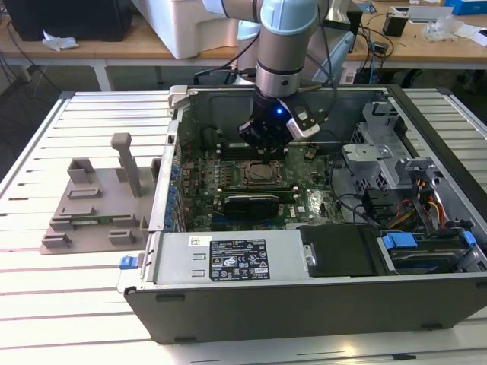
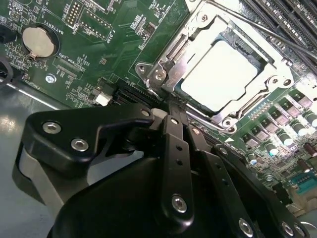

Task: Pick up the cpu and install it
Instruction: 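Install the first cpu locking lever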

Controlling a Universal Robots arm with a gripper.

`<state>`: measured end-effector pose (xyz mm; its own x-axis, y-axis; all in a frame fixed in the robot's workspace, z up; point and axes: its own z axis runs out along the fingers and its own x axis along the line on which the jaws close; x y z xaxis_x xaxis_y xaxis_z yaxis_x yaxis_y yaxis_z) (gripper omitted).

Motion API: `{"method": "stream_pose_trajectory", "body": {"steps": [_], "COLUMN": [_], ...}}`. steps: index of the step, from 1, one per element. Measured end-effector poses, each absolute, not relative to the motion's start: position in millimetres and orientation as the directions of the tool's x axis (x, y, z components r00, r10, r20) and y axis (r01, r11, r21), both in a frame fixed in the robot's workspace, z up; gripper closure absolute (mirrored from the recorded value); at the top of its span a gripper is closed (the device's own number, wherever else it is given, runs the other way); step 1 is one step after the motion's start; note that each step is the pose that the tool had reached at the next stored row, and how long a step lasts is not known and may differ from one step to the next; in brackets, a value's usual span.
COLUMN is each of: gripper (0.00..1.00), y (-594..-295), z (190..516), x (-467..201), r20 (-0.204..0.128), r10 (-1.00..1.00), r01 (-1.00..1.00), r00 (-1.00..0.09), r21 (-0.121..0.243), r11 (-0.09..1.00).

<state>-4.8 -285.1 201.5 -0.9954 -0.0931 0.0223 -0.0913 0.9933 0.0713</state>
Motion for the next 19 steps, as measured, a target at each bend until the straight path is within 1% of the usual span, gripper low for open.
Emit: {"method": "stream_pose_trajectory", "body": {"steps": [2, 4, 9, 12, 19], "gripper": [0.89, 0.89, 0.89, 0.89, 0.89], "y": [-285.2, -286.0, -295.2, -309.8, -323.0], "z": [211.4, 214.5, 214.8, 214.8, 214.9], "x": [-4.9, -4.9, -5.0, -5.0, -5.0], "r20": [0.021, 0.02, 0.02, 0.02, 0.02], "r10": [-0.093, -0.093, -0.093, -0.093, -0.093], "r01": [-0.091, -0.091, -0.091, -0.091, -0.091], "r00": [-0.995, -0.995, -0.995, -0.995, -0.995], "r21": [0.071, 0.07, 0.068, 0.068, 0.068], "r11": [0.993, 0.993, 0.993, 0.994, 0.993]}}
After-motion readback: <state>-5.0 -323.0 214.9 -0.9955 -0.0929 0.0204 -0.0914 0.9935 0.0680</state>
